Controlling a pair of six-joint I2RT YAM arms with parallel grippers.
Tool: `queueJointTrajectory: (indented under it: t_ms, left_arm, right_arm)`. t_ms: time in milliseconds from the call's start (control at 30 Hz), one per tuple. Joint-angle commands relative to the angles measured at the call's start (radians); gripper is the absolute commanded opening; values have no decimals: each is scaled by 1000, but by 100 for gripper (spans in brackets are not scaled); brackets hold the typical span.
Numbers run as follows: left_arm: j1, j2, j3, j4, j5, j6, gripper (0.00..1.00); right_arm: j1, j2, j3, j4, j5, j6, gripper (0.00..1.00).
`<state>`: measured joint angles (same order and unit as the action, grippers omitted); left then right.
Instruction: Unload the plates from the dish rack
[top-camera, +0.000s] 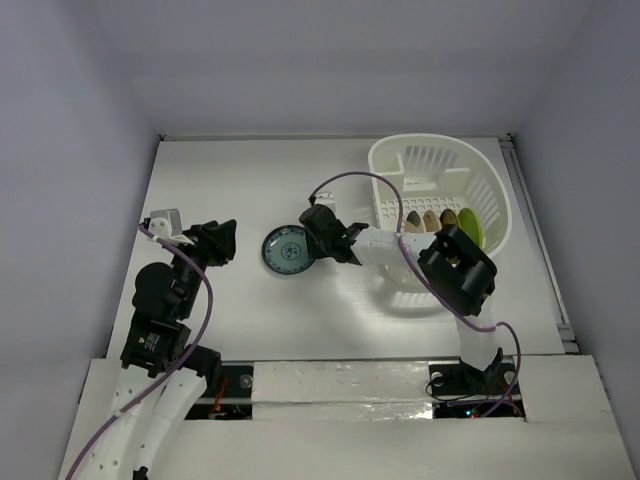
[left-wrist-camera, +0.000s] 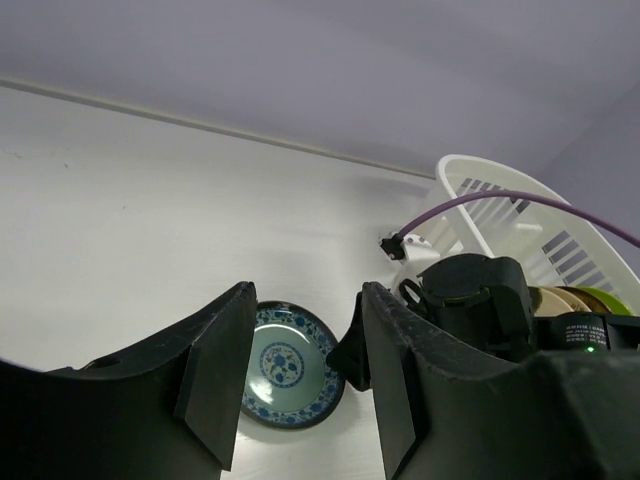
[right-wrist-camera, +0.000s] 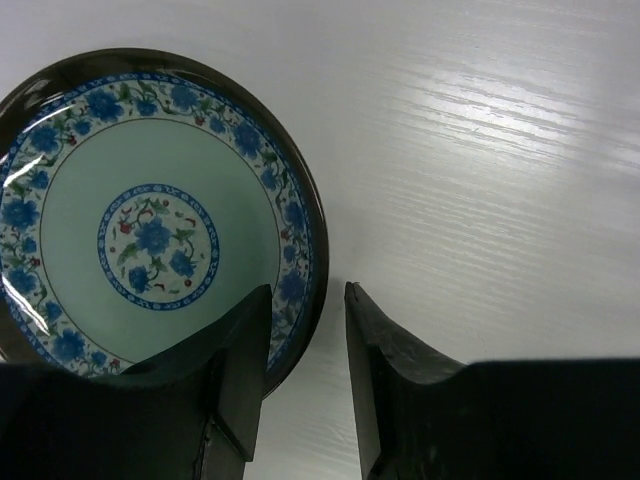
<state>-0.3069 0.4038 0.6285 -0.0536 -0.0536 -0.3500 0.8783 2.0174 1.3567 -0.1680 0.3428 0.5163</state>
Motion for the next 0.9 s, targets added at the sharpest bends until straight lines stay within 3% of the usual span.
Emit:
queueJointTrajectory:
  t_ms: [0,200,267,300,333,533,600,633,700,733,867]
  left_arm:
    - [-5,9,27,31,6,-1,43]
    - [-5,7,27,29,6,-1,43]
    - [-5,7,27,31,5,-1,43]
    - [-5,6,27,31,5,-1,43]
    - [-5,4,27,29,6,-1,43]
    - [-5,1,27,32,9,-1,42]
    - [-5,1,27,32,11,-1,40]
    - [-5,1,27,34,12,-3,40]
    - [-5,1,27,34,12,-1,40]
    - [-5,1,25,34,12,-1,40]
    - [-5,-3,27,31,9,-3,40]
  right_arm:
    - [4,-83,16,22,25,5,41]
    - [4,-284,19,-31,38,-54,42]
    - [4,-409,4,-63,88,-96,29]
    - [4,-449,-5,-79,164,-111,7]
    - [4,-521,-17,-132,203,-136,0]
    - [-73,-686,-74,-370,413,-159,0]
    - [-91,-736,-96,-458,444,-141,5]
    - [-117,-750,-99,-482,458,-139,20]
    - [-143,-763,-97,-556,464,-131,32]
    - [-156,-763,-100,-568,466,-133,42]
    - [-217,-732,-110,-605,412,-167,47]
